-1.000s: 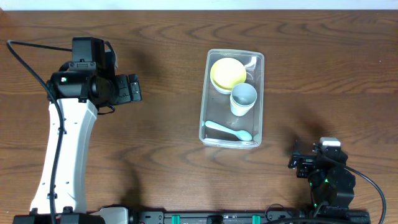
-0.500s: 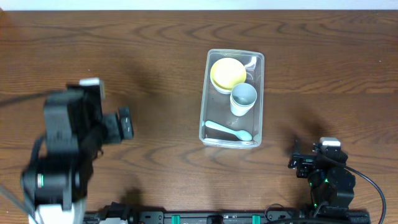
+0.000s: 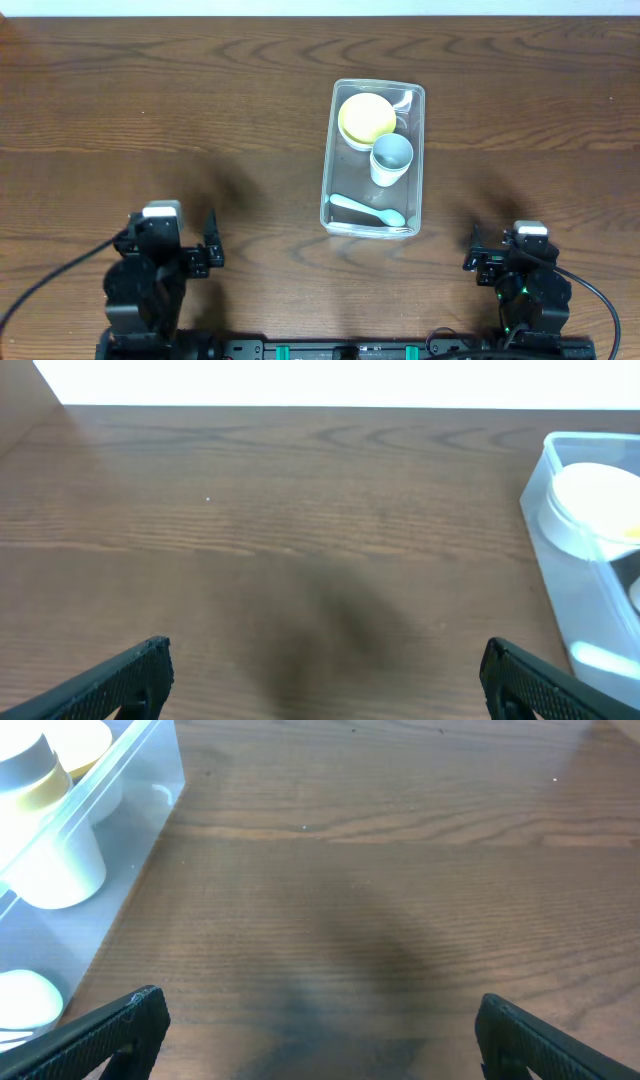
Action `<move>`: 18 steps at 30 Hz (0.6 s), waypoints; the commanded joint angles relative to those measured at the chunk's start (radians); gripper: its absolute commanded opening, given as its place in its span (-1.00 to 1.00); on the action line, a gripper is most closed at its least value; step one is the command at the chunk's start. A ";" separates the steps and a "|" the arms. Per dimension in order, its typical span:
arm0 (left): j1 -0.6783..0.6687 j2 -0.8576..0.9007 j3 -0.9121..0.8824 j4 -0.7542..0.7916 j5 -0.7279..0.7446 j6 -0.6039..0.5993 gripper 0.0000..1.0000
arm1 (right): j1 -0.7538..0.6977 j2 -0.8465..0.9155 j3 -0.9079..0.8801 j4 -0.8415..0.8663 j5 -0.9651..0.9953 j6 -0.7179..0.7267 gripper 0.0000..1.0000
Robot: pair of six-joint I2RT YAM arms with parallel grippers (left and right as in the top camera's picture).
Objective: Pack container
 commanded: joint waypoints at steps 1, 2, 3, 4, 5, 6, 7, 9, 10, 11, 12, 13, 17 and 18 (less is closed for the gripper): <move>-0.002 -0.075 -0.089 0.046 -0.008 0.016 0.96 | -0.004 -0.008 -0.003 0.002 -0.007 -0.011 0.98; -0.002 -0.097 -0.122 0.064 -0.008 0.016 0.96 | -0.004 -0.008 -0.003 0.002 -0.007 -0.011 0.99; -0.002 -0.114 -0.147 0.077 -0.008 0.013 0.96 | -0.004 -0.008 -0.003 0.002 -0.007 -0.011 0.99; -0.002 -0.133 -0.175 0.092 -0.004 0.013 0.96 | -0.004 -0.008 -0.003 0.002 -0.007 -0.011 0.99; -0.002 -0.148 -0.198 0.102 -0.004 0.010 0.96 | -0.004 -0.008 -0.003 0.002 -0.007 -0.011 0.98; -0.002 -0.163 -0.222 0.114 -0.002 0.009 0.96 | -0.004 -0.008 -0.003 0.002 -0.007 -0.011 0.98; -0.002 -0.176 -0.242 0.124 -0.001 0.008 0.96 | -0.004 -0.008 -0.003 0.002 -0.007 -0.011 0.99; -0.002 -0.202 -0.278 0.136 -0.001 0.006 0.96 | -0.004 -0.008 -0.003 0.002 -0.007 -0.011 0.98; -0.002 -0.214 -0.291 0.136 -0.001 0.005 0.96 | -0.004 -0.008 -0.003 0.002 -0.007 -0.011 0.99; -0.002 -0.222 -0.300 0.136 -0.001 0.006 0.96 | -0.004 -0.008 -0.003 0.002 -0.007 -0.011 0.99; -0.002 -0.230 -0.309 0.136 -0.001 0.006 0.96 | -0.004 -0.008 -0.003 0.002 -0.007 -0.011 0.99; -0.002 -0.237 -0.317 0.136 -0.001 0.006 0.96 | -0.004 -0.008 -0.003 0.002 -0.007 -0.011 0.99; -0.002 -0.254 -0.345 0.136 -0.001 0.006 0.96 | -0.004 -0.008 -0.003 0.002 -0.007 -0.011 0.98; -0.002 -0.261 -0.352 0.135 -0.001 0.006 0.96 | -0.004 -0.008 -0.003 0.002 -0.007 -0.011 0.98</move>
